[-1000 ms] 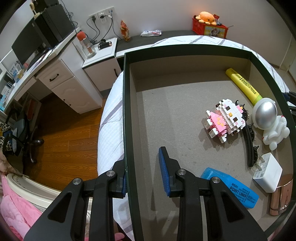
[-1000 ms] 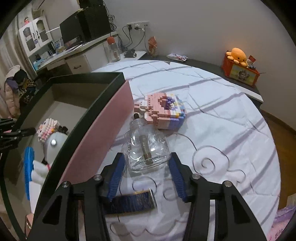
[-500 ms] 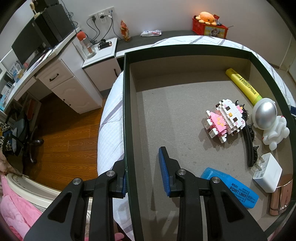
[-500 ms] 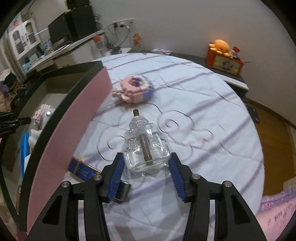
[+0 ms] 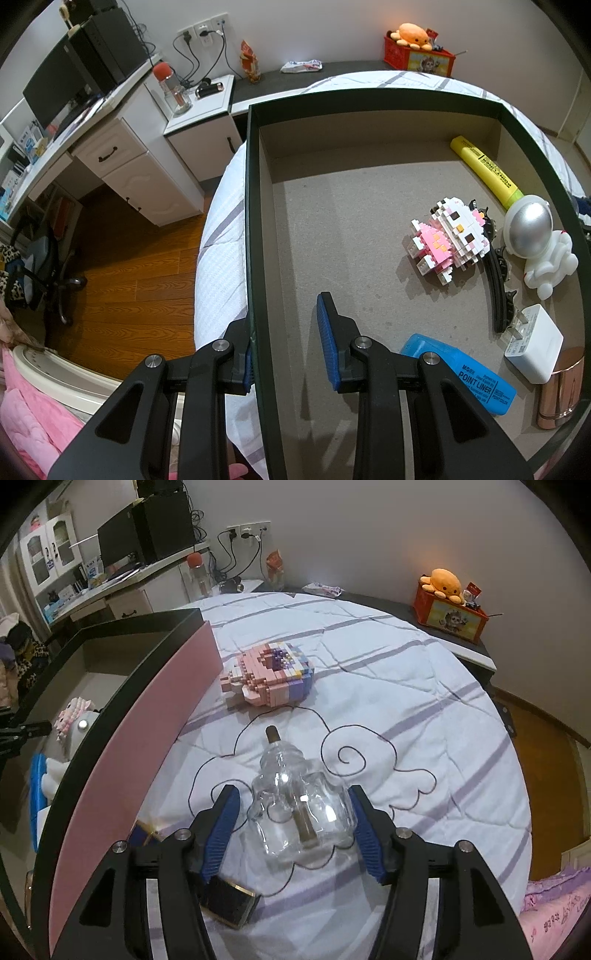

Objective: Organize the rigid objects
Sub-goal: 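Close right gripper around the clear glass bottle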

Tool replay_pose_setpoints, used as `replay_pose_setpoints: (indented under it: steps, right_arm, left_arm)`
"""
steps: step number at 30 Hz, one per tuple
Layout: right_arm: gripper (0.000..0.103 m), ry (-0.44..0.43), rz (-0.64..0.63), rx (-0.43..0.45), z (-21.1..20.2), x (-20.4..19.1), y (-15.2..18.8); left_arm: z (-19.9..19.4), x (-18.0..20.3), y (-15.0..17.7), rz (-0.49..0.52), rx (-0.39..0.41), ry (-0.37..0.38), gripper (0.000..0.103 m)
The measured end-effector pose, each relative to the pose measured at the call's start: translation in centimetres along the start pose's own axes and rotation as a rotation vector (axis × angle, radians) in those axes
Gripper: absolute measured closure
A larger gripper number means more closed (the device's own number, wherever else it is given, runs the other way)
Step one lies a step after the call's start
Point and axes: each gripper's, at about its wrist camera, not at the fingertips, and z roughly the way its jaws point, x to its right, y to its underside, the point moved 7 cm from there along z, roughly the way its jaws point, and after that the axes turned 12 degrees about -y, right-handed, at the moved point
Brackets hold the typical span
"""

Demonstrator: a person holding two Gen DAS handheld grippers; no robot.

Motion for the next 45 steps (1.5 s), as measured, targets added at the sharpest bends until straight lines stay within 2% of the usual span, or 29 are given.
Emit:
replay_pose_setpoints:
  steps: [4, 29, 32, 36, 45]
  right_arm:
    - [0.051, 0.001, 0.013, 0.004, -0.3, 0.4, 0.2]
    - [0.05, -0.01, 0.065, 0.05, -1.9, 0.8, 0.8]
    - [0.051, -0.009, 0.072, 0.015, -1.6, 0.6, 1.3]
    - [0.05, 0.006, 0.023, -0.005, -1.5, -0.1, 1.3]
    - [0.049, -0.02, -0.145, -0.084, -0.6, -0.8, 0.7]
  left_arm:
    - [0.0, -0.1, 0.0, 0.001, 0.0, -0.001, 0.076]
    - [0.1, -0.1, 0.0, 0.002, 0.001, -0.001, 0.076]
    - [0.1, -0.1, 0.0, 0.004, 0.001, -0.003, 0.076]
    - [0.1, -0.1, 0.0, 0.003, 0.001, -0.002, 0.076]
    - [0.1, -0.1, 0.0, 0.003, 0.001, -0.002, 0.076]
